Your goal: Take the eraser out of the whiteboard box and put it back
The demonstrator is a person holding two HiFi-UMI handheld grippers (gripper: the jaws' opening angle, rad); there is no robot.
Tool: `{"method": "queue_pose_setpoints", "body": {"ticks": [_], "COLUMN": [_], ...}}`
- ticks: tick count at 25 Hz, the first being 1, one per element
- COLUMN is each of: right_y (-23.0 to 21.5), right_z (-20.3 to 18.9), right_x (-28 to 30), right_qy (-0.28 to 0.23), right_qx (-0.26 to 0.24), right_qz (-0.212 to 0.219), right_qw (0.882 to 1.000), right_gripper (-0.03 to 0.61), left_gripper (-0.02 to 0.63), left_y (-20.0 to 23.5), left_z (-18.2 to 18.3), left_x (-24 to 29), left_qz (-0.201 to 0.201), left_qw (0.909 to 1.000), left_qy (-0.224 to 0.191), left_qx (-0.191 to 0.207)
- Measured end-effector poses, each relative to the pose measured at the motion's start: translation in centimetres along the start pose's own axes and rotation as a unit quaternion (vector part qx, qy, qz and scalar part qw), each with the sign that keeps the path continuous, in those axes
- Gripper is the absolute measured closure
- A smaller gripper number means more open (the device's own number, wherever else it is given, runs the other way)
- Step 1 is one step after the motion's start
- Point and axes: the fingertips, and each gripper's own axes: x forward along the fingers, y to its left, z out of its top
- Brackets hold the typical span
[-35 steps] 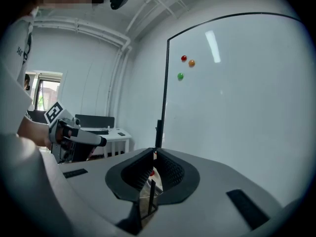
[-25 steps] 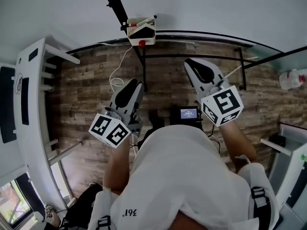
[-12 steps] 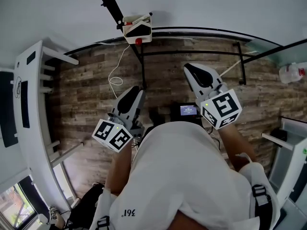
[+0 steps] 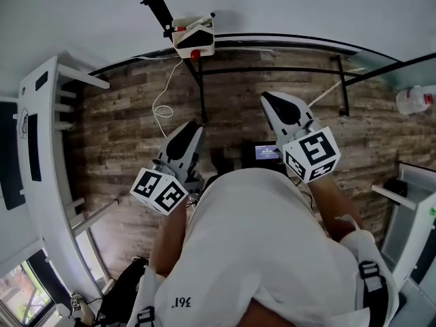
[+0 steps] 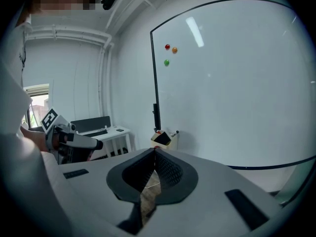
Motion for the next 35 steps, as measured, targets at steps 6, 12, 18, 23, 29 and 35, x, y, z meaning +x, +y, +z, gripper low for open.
{"method": "queue_pose_setpoints", "body": {"ticks": [6,12,18,23,29,35], "right_y": [-0.3,-0.1,0.2,0.4,0.6,0.7], "right_z": [0.1,0.1,0.0,0.2,0.2,-0.3], "right_x": [0.0,0.2,0.1,0.1,0.0,0.4], "right_qy": [-0.003,-0.004,-0.003,-0.004,-0.004,0.004], "right_qx": [0.002,-0.003,-0.013,-0.017,-0.019,-0.017], "right_qz": [-0.002,0.003,0.008,0.009,0.008,0.005], "right_qw": [1.0,1.0,1.0,1.0,1.0,1.0], "right_gripper": [0.554,0.554,0.554,0.554,0.554,0.554], "left_gripper": [0.512,0.512,0.512,0.512,0.512,0.512], "left_y": [-0.2,-0.1,-0.2,-0.2,-0.4,-0.3], "left_z": [0.0,0.1,0.0,-0.1,-0.2,-0.8], "left_x": [0.3,0.3,0.5,0.4,0.2,0.3], "left_qz": [-0.003,-0.002,-0.003,-0.003,-0.005,-0.008], "left_qw": [1.0,1.0,1.0,1.0,0.9999,0.9997], "left_qy": [0.002,0.005,0.005,0.007,0.009,0.021], "left_qx": [0.001,0.005,0.004,0.005,0.006,0.007]}}
